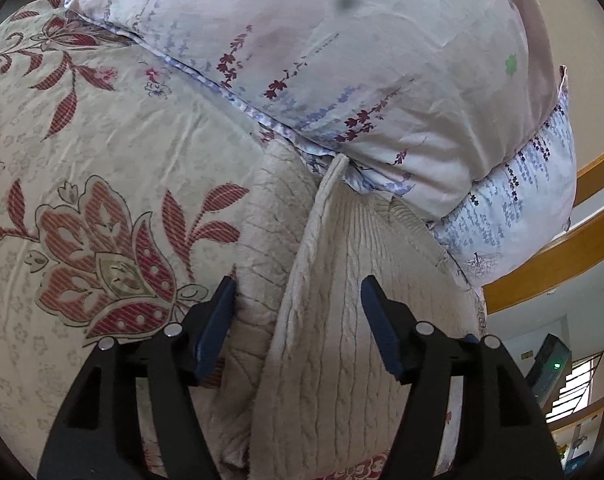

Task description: Fold small clothes

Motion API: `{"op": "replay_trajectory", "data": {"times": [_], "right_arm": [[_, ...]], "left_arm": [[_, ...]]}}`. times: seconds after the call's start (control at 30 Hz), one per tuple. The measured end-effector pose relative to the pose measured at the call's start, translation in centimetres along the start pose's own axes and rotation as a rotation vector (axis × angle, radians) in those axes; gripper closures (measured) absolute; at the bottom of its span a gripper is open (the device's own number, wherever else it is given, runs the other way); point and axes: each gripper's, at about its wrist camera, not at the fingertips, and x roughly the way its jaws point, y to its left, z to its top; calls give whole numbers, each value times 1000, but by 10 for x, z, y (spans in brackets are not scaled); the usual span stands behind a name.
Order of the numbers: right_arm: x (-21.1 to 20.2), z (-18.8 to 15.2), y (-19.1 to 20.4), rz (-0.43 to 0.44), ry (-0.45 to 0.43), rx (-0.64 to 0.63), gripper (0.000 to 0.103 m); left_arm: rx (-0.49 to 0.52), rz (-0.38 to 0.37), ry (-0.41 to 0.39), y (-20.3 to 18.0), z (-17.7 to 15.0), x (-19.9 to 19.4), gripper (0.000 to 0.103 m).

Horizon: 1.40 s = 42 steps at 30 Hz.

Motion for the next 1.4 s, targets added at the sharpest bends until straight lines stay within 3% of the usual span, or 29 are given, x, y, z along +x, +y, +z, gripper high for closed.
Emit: {"op": "replay_trajectory", "data": {"times": [0.13, 0.43, 0.67, 0.8, 1.0, 1.1, 1.23, 1.4], "right_arm": [[6, -6, 6, -35, -12, -29, 41], [7, -8, 5, -17, -17, -29, 41], [5, -8, 3, -15, -17, -30, 41], [4, -9, 2, -13, -15, -28, 41], [3, -10, 0, 6, -10, -27, 41], [-3, -8, -10, 55, -9, 9, 39], [-21, -9, -37, 101, -44, 89, 35], [-45, -13, -79, 100, -106, 173, 34]], "left_arm": [[-18, -18, -1, 0, -1, 2, 40], [-71, -41, -15, 2, -2, 8, 49], [-82, -57, 32, 2, -5, 17, 79], [-83, -108, 19, -6, -5, 13, 83], [-31, -198, -39, -49, -3, 1, 86], [-10, -273, -55, -78, -5, 0, 86], [35, -358, -44, -118, -11, 6, 87], [62, -445, -1, -163, -21, 27, 87]]}}
